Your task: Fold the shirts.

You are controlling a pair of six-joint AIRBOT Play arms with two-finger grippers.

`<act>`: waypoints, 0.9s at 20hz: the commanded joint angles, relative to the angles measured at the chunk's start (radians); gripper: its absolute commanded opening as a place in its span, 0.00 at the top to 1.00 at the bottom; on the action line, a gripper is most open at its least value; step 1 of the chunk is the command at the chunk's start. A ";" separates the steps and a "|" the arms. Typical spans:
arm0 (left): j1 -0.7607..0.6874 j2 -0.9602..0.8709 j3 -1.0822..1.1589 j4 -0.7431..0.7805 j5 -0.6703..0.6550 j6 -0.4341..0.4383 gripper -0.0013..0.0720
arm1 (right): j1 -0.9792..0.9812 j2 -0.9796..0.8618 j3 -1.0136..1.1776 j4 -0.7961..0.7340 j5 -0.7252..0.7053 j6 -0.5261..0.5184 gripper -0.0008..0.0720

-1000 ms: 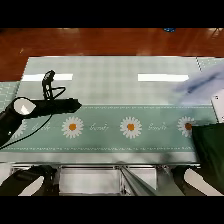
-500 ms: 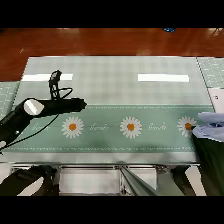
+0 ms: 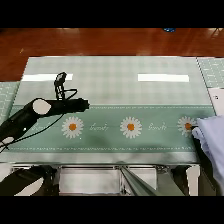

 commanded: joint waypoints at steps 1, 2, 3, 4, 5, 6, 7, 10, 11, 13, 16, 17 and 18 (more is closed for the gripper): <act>0.033 -0.026 0.042 0.001 0.033 0.001 0.96 | -0.008 -0.009 -0.010 -0.013 -0.057 0.010 0.50; 0.063 -0.027 0.074 0.003 0.021 0.002 0.96 | -0.007 -0.028 0.016 0.017 -0.077 0.009 0.50; 0.101 -0.027 0.119 0.003 -0.003 0.005 0.96 | -0.006 -0.057 0.058 0.097 -0.103 0.004 0.56; 0.141 -0.027 0.175 0.003 -0.032 0.005 0.96 | -0.006 -0.091 0.108 0.206 -0.128 0.006 0.69; 0.177 -0.028 0.235 0.003 -0.062 0.018 0.96 | -0.006 -0.130 0.163 0.359 -0.155 0.006 0.85; 0.209 -0.030 0.309 0.003 -0.096 0.031 0.96 | 0.014 -0.173 0.219 0.562 -0.198 0.000 0.96; 0.233 -0.033 0.385 0.003 -0.133 0.031 0.96 | 0.071 -0.214 0.269 0.739 -0.266 -0.011 0.96; 0.247 -0.063 0.631 0.034 -0.267 0.030 0.96 | 0.441 -0.308 0.362 0.874 -0.520 -0.074 0.96; 0.232 -0.077 0.694 0.068 -0.314 0.021 0.96 | 0.612 -0.340 0.364 0.819 -0.599 -0.090 0.96; 0.185 -0.096 0.761 0.183 -0.428 -0.029 0.96 | 0.944 -0.427 0.360 0.630 -0.663 -0.085 0.96; 0.127 -0.092 0.651 0.395 -0.521 -0.126 0.96 | 1.331 -0.589 0.360 0.321 -0.642 -0.037 0.96; 0.127 -0.092 0.576 0.440 -0.519 -0.154 0.96 | 1.400 -0.639 0.356 0.206 -0.618 0.014 0.96; 0.134 -0.092 0.489 0.462 -0.508 -0.173 0.96 | 1.440 -0.683 0.346 0.119 -0.590 0.076 0.96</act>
